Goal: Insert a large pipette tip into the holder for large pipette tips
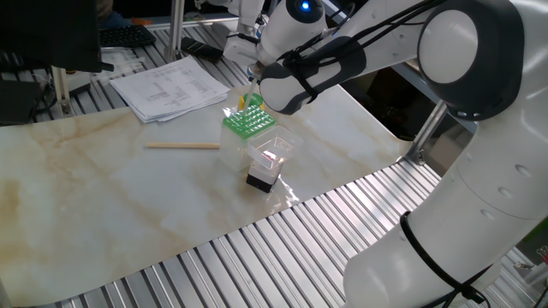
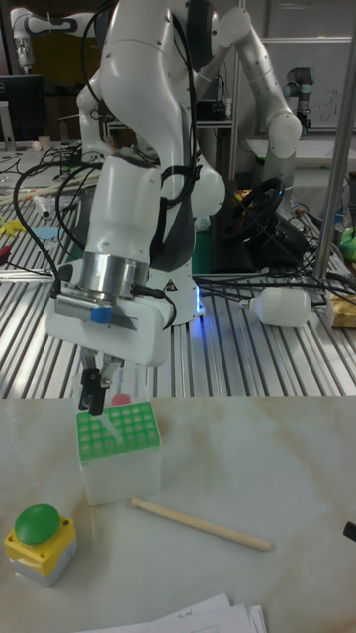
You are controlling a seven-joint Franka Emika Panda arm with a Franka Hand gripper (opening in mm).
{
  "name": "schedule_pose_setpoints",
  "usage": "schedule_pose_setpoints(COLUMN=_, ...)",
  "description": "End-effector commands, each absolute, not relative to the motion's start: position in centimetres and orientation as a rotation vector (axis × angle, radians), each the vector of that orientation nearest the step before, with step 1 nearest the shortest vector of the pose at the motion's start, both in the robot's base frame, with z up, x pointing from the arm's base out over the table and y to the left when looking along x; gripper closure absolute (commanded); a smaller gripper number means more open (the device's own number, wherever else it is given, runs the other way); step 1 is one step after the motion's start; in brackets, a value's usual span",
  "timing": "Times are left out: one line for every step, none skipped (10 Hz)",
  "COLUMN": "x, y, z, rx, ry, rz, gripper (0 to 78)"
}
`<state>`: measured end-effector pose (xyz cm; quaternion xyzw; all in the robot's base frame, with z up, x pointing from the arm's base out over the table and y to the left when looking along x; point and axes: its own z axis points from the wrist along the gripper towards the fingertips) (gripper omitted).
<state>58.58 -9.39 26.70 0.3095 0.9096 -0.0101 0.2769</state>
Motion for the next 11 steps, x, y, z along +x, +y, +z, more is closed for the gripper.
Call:
schedule_pose_setpoints(x=58.62, y=-9.27, z=26.66, rx=0.842, ry=2.44, rz=-0.015, gripper=76.4)
schedule_pose_setpoints(x=58.62, y=-9.26, z=26.65, rx=0.845, ry=2.44, rz=-0.008, gripper=76.4)
schedule_pose_setpoints(x=58.62, y=-9.26, z=26.65, rx=0.846, ry=2.44, rz=-0.008, gripper=76.4)
schedule_pose_setpoints(x=58.62, y=-9.26, z=26.65, rx=0.846, ry=2.44, rz=-0.008, gripper=0.2)
schedule_pose_setpoints(x=58.62, y=-9.26, z=26.65, rx=0.846, ry=2.44, rz=-0.008, gripper=0.2)
schedule_pose_setpoints(x=58.62, y=-9.26, z=26.65, rx=0.846, ry=2.44, rz=-0.008, gripper=0.2)
schedule_pose_setpoints(x=58.62, y=-9.26, z=26.65, rx=0.846, ry=2.44, rz=-0.008, gripper=0.2)
schedule_pose_setpoints(x=58.62, y=-9.26, z=26.65, rx=0.846, ry=2.44, rz=-0.008, gripper=0.2)
schedule_pose_setpoints(x=58.62, y=-9.26, z=26.65, rx=0.846, ry=2.44, rz=-0.008, gripper=0.2)
schedule_pose_setpoints(x=58.62, y=-9.26, z=26.65, rx=0.846, ry=2.44, rz=-0.008, gripper=0.2)
schedule_pose_setpoints(x=58.62, y=-9.26, z=26.65, rx=0.846, ry=2.44, rz=-0.008, gripper=0.2)
